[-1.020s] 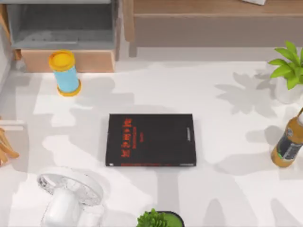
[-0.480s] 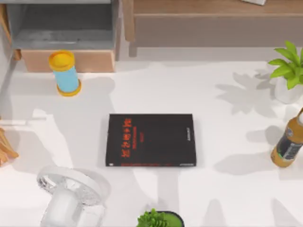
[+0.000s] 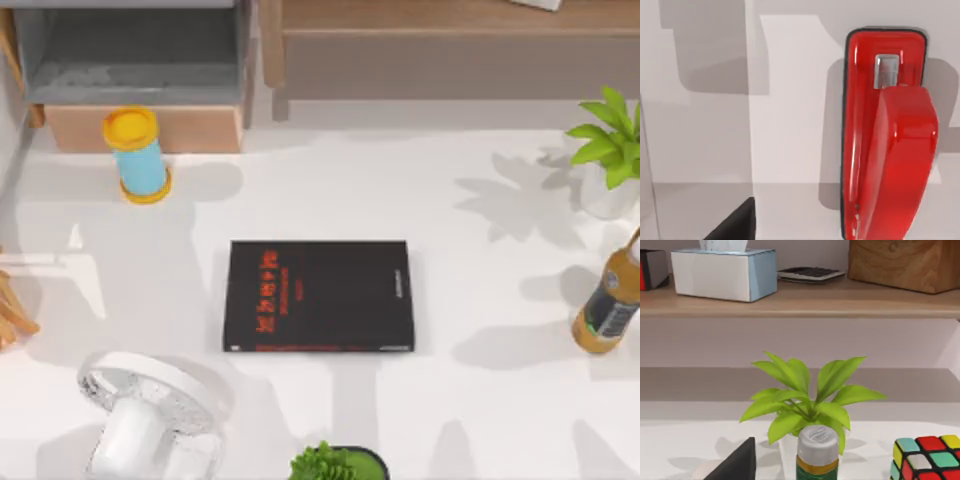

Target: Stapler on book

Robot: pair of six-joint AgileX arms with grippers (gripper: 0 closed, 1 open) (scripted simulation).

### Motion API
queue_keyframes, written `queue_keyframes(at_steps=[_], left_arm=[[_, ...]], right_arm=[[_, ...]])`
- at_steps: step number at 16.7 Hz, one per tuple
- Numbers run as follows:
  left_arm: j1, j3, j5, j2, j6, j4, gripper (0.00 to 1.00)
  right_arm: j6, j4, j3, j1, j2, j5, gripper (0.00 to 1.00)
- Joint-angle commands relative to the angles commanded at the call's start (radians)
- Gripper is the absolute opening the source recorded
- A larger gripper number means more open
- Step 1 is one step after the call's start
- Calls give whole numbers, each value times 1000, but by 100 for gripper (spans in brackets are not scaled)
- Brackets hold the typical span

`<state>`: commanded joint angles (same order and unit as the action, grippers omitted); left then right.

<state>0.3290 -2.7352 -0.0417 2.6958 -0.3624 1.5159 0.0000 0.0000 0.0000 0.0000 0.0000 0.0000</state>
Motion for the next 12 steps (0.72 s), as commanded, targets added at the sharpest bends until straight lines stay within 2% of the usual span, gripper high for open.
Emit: queue_keyframes(at_steps=[6,12], left_arm=[[3,2,-1,-8,-5,9,100],[20,64,0,-148,-21,86,100]], right_arm=[[0,0,0,0,0,0,100],[0,0,0,0,0,0,100]])
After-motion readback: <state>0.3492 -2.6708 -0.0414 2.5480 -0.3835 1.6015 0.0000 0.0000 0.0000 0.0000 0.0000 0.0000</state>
